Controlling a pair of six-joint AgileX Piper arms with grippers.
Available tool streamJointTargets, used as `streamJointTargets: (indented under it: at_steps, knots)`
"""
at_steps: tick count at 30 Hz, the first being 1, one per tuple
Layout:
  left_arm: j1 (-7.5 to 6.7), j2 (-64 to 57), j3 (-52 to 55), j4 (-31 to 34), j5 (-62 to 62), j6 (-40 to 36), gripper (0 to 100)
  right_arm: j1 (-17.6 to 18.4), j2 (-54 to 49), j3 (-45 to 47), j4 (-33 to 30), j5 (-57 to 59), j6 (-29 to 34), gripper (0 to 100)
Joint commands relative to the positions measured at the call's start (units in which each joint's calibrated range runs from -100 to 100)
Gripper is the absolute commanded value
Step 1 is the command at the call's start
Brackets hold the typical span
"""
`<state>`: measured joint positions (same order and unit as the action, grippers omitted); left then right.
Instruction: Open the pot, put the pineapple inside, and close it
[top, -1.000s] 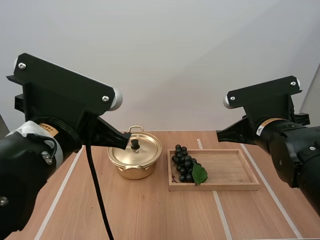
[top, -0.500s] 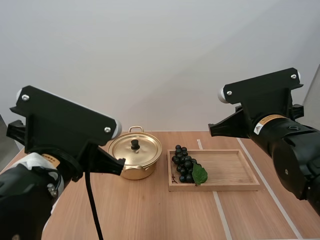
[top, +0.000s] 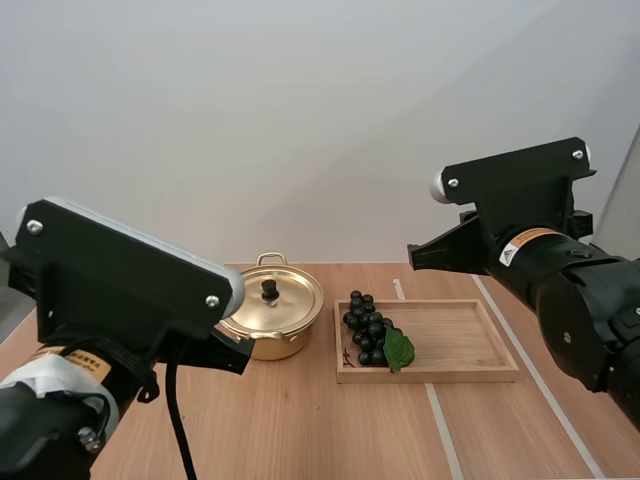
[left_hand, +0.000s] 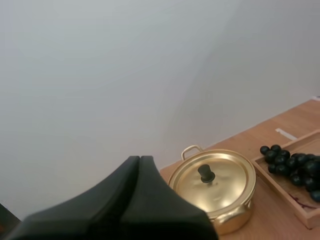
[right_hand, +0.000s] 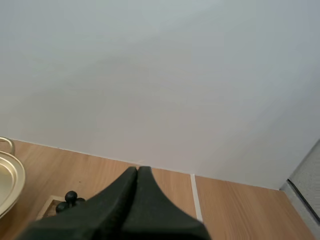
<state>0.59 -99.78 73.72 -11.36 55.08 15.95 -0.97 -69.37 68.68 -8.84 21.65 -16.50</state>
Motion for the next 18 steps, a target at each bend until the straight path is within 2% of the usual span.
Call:
streamJointTargets:
  at_steps: [1, 2, 4, 6, 8, 13, 18]
  knots:
    - [-0.79, -0.2, 5.6, 1.6, -5.5, -0.4, 0, -1.6, 1.6, 0.8, -2.2, 1.0, 0.4, 0]
    - [-0.95, -0.2, 8.3, 1.8, -10.0, -0.3, 0, -1.9, 1.9, 1.6, -3.6, 0.5, -1.1, 0]
    - [-1.11, -0.2, 13.4, 1.8, -19.6, -0.2, 0, -2.5, 3.3, 4.9, -7.0, -2.2, -8.2, 0]
    - [-1.14, -0.2, 16.9, 1.8, -26.3, -0.1, 0, -2.7, 3.9, 7.6, -7.3, -5.3, -14.2, 0]
    - [-1.4, -0.2, 18.8, 1.8, -28.5, -0.1, 0, -2.7, 4.1, 9.0, -5.8, -6.4, -14.8, 0]
    - [-2.31, -0.2, 19.2, -0.5, -23.3, -0.6, 0, -2.7, 4.1, 9.5, 12.6, 2.0, -12.6, 0]
    - [-2.85, -0.2, 19.2, -0.7, -19.2, -0.6, 0, -2.7, 4.1, 9.5, 13.9, 8.7, -12.6, 0]
